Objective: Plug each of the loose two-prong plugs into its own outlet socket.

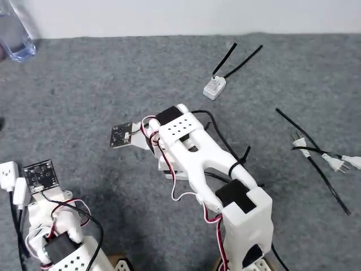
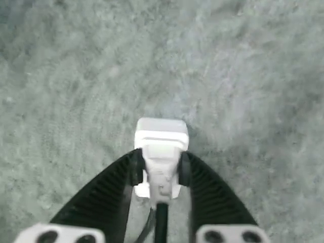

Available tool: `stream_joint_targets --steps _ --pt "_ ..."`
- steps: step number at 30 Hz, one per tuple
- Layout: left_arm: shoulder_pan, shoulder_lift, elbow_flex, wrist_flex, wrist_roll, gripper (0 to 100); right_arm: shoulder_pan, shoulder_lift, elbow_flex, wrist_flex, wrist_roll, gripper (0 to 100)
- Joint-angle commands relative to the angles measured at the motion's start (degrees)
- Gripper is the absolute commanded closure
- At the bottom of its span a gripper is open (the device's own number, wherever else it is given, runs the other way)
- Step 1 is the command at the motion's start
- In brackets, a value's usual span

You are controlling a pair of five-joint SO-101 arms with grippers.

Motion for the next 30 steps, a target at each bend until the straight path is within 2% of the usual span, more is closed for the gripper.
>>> stream_joint_targets --steps 1,9,18,30 --pt "-0.3 -0.2 -0.2 -1.3 -0.5 99 -0.8 -7.0 -0.9 2.9 0.5 76.0" --pt "-0.3 -0.2 -0.2 -1.4 -0.5 99 -3.4 -13.8 -0.9 8.8 0.4 74.6" --pt "-0.3 -0.2 -0.2 -1.4 -0.5 99 -0.3 -13.8 1.6 8.7 -1.6 74.5" --pt "-0.3 -0.2 -0.2 -1.4 -0.5 99 0.8 -13.8 16.8 -7.9 1.7 74.5"
